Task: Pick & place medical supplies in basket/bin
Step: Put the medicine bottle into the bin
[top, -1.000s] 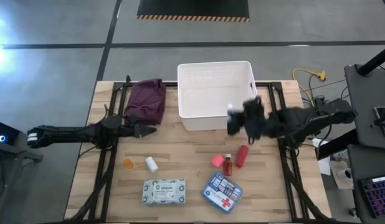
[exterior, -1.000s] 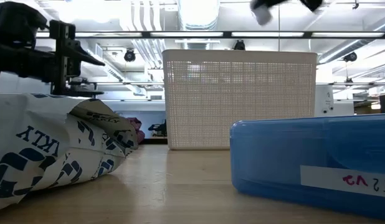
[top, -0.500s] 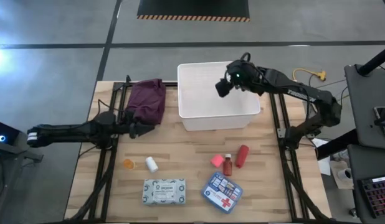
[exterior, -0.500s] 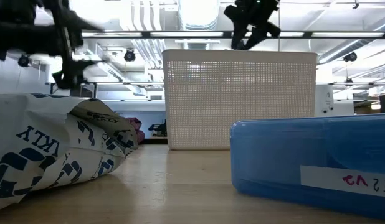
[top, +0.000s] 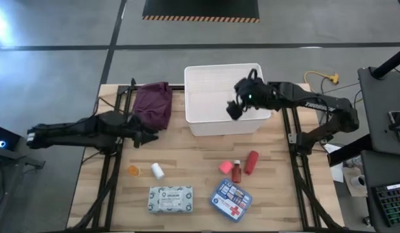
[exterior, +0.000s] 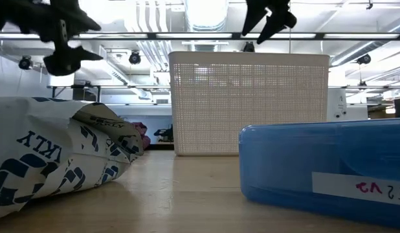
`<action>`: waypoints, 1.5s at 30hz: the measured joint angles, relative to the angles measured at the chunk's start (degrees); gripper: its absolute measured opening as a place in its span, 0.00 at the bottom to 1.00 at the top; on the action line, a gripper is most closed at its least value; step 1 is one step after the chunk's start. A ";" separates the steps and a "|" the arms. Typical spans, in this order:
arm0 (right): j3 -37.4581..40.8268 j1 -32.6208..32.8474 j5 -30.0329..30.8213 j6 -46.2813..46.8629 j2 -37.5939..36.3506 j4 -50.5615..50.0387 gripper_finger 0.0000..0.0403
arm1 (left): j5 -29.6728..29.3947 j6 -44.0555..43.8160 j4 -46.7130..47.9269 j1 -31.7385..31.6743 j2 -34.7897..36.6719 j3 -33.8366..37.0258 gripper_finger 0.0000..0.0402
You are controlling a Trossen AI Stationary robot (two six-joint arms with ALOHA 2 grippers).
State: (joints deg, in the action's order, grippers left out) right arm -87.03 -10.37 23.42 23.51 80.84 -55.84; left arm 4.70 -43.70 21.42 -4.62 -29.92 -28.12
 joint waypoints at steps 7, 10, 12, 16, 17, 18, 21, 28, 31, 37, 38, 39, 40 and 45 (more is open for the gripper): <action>0.03 8.89 0.07 -6.17 -0.20 -5.63 0.82 | 3.18 8.84 12.59 13.91 -14.28 -13.22 0.64; 0.03 12.13 0.50 -6.95 -0.48 -7.90 0.82 | 3.24 10.21 18.36 21.16 -21.92 -17.40 0.64; 0.03 13.84 0.55 -5.88 -0.59 -9.53 0.82 | 3.24 10.46 23.02 25.46 -27.36 -19.29 0.64; 0.04 16.08 0.65 -2.92 -0.57 -12.88 0.82 | 2.87 14.90 27.62 31.17 -37.27 -21.47 0.64; 0.11 16.49 0.85 -2.57 -0.56 -12.97 0.82 | 2.51 16.84 27.72 32.04 -39.62 -21.49 0.64; 0.14 16.87 1.07 -2.25 -0.48 -12.95 0.82 | 2.08 18.72 27.75 32.65 -41.81 -21.53 0.64; 0.18 17.59 2.20 -1.39 -0.42 -12.95 0.82 | 0.53 24.10 27.70 33.15 -46.39 -22.21 0.64; 0.20 18.03 2.25 0.06 -0.42 -12.97 0.82 | -7.99 34.19 28.12 33.21 -48.88 -23.68 0.64; 0.25 18.01 2.25 0.04 -0.44 -12.97 0.82 | -9.48 40.57 28.11 33.22 -48.36 -23.58 0.64; 0.37 18.01 2.43 0.22 -0.44 -13.00 0.82 | -9.51 50.08 24.91 33.07 -49.97 -20.35 0.64; 0.38 18.01 2.81 0.34 -0.44 -12.99 0.82 | -9.50 50.99 23.22 32.89 -50.48 -19.97 0.64; 0.42 18.01 3.38 0.37 -0.44 -12.99 0.82 | -9.50 51.81 21.71 32.69 -51.08 -19.63 0.64; 0.44 17.99 3.67 0.41 -0.44 -13.01 0.82 | -9.65 52.51 20.52 32.54 -51.74 -19.32 0.64; 0.47 17.99 3.78 1.64 -0.44 -12.99 0.82 | -10.96 54.17 19.20 30.69 -53.42 -17.62 0.64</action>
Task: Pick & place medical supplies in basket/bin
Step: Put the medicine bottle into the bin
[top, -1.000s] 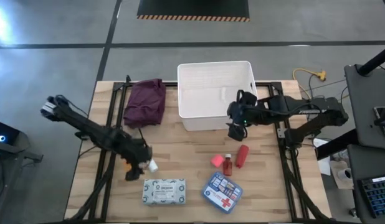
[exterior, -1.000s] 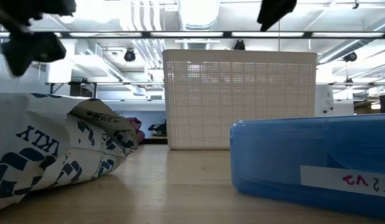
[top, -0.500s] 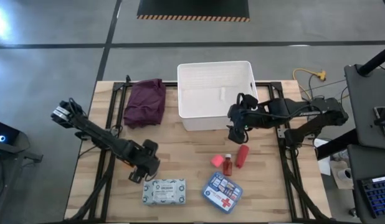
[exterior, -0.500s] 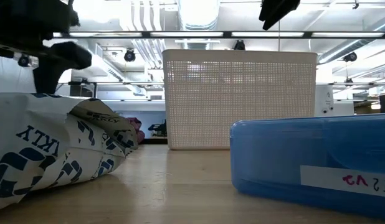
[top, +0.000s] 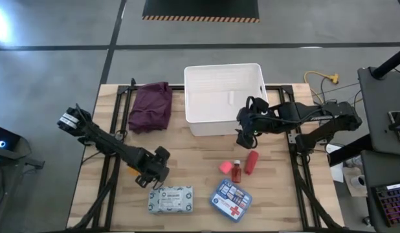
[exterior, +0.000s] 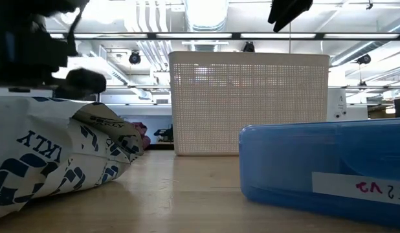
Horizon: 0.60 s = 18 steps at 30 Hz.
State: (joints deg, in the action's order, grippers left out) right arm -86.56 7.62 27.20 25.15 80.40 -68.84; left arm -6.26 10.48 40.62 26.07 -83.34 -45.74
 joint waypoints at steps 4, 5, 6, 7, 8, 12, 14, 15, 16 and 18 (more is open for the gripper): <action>0.00 0.00 -0.02 1.16 0.00 -0.02 0.81 | 0.20 0.00 0.12 -1.26 -0.05 1.24 0.64; 0.00 0.00 -0.02 1.61 0.00 -0.02 0.81 | 0.31 -0.02 0.08 -1.55 -0.05 1.29 0.64; 0.00 0.00 -0.02 1.87 -0.04 -0.02 0.81 | 0.52 -0.01 -0.04 -1.81 -0.05 1.30 0.63; 0.00 0.00 -0.02 2.19 -0.04 -0.02 0.81 | 0.89 -0.06 -0.14 -2.06 -0.05 1.32 0.63; 0.00 0.00 -0.04 2.58 -0.06 -0.04 0.81 | 1.05 -0.06 -0.22 -2.25 -0.05 1.32 0.62; 0.00 0.00 -0.04 3.41 -0.07 -0.23 0.81 | 2.86 -2.38 -0.80 -2.71 -0.05 0.89 0.55; 0.00 0.00 -0.04 3.75 -0.07 -0.26 0.81 | 4.47 -5.14 -1.92 -2.92 0.01 0.76 0.52; 0.00 0.00 -0.05 4.30 -0.07 -0.41 0.81 | 5.40 -6.81 -2.54 -2.98 0.02 0.75 0.51; 0.00 0.00 -0.07 4.97 -0.07 -0.64 0.81 | 6.33 -8.86 -3.19 -3.10 0.03 0.75 0.50; 0.00 0.00 -0.09 6.82 -0.07 -1.84 0.81 | 8.49 -13.81 -4.30 -3.54 0.05 0.75 0.48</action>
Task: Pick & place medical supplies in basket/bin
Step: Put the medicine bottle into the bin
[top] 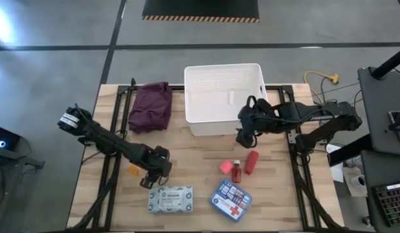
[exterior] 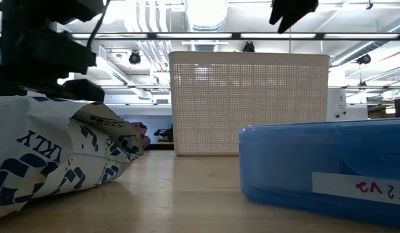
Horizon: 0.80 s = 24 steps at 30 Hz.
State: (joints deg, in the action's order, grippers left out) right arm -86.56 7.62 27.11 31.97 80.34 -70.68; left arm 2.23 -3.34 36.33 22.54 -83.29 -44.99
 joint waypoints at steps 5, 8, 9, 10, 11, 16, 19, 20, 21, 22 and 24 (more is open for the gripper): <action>0.48 0.04 -0.04 3.29 0.00 -3.25 0.81 | 0.77 -7.53 -1.06 -0.54 0.04 0.21 0.42; 0.67 0.04 -0.11 4.04 0.00 -4.73 0.81 | 0.75 -8.30 -1.35 -0.53 0.07 0.26 0.39; 0.68 0.10 -0.09 4.08 0.00 -4.95 0.81 | 0.75 -8.83 -1.33 -0.52 0.07 0.25 0.39; 0.68 0.32 -0.08 4.07 0.00 -5.11 0.81 | 0.75 -9.67 -1.29 -0.52 0.17 0.21 0.39; 0.68 0.38 -0.07 4.05 0.00 -5.20 0.81 | 0.75 -10.48 -1.21 -0.52 0.32 0.09 0.39; 0.68 0.63 0.32 3.45 -0.09 -5.44 0.81 | 0.59 -13.53 -0.62 -0.52 1.48 -1.51 0.38; 0.68 0.79 1.89 2.90 -0.49 -5.43 0.81 | -0.52 -13.94 2.88 -0.52 2.44 -4.01 0.38; 0.68 0.81 2.70 2.64 -0.85 -5.41 0.81 | -1.64 -13.94 5.23 -0.47 2.89 -5.22 0.38; 0.70 0.95 3.55 2.35 -1.39 -5.43 0.81 | -2.91 -13.96 7.97 -0.47 3.40 -6.59 0.38; 0.70 1.15 4.58 2.34 -2.01 -5.44 0.81 | -4.33 -13.95 10.84 -0.47 3.98 -8.16 0.38; 0.70 1.37 6.21 2.42 -3.77 -5.47 0.81 | -7.46 -14.00 15.78 -0.56 5.49 -11.99 0.38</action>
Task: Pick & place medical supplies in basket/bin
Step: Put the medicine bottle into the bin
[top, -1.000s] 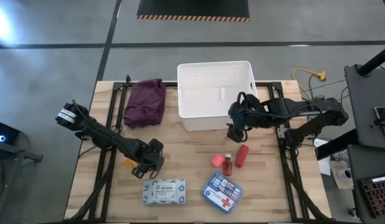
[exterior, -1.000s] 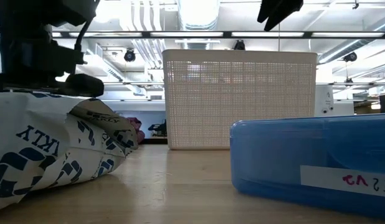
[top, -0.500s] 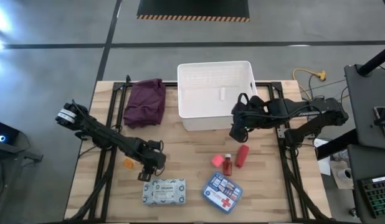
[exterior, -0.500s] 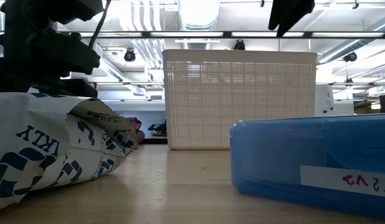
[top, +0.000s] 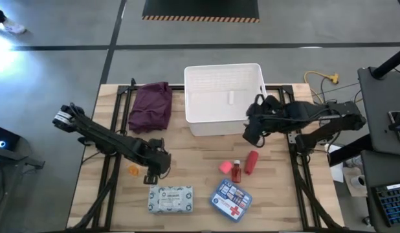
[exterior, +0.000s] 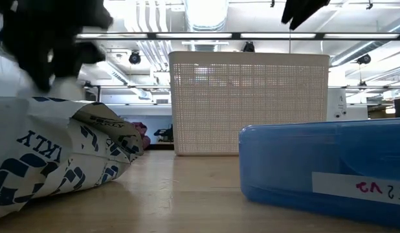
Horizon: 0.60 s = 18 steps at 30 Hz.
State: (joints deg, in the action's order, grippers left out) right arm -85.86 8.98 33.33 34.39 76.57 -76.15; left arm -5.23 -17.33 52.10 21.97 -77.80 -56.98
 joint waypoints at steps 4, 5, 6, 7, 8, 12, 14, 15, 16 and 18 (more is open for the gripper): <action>0.00 0.05 1.91 1.63 -4.09 -0.01 0.81 | -7.53 0.23 3.38 -2.00 2.77 -10.02 0.38; 0.00 0.03 2.63 1.88 -5.08 -0.02 0.81 | -10.32 0.69 3.27 -3.05 3.41 -12.83 0.38; 0.02 0.03 3.24 1.91 -5.93 0.03 0.81 | -13.50 1.21 3.04 -4.32 3.91 -15.78 0.38; 0.15 0.03 3.81 1.95 -6.77 0.04 0.81 | -16.41 1.87 2.67 -5.75 4.19 -18.59 0.38; 0.31 0.03 4.35 1.94 -7.50 -0.02 0.81 | -19.07 3.01 1.69 -7.58 4.35 -21.52 0.38; 1.65 0.01 5.98 1.71 -9.42 0.14 0.81 | -20.28 14.19 -9.74 -17.69 3.71 -29.55 0.38; 2.50 0.01 6.10 1.71 -9.88 0.05 0.81 | -17.18 20.03 -16.29 -24.20 2.02 -31.57 0.38; 2.83 0.01 6.21 1.71 -9.94 0.05 0.81 | -14.89 21.82 -18.61 -27.83 0.79 -32.34 0.38; 3.08 0.03 6.22 1.69 -9.94 0.03 0.81 | -11.79 22.63 -20.23 -31.41 -0.69 -33.09 0.38; 3.66 0.33 6.16 1.69 -9.85 0.11 0.81 | -5.08 22.64 -21.98 -38.10 -4.61 -34.47 0.38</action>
State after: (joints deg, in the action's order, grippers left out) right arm -82.20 9.31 39.49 36.07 66.71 -76.04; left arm -10.31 5.31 30.12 -16.13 -82.41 -91.46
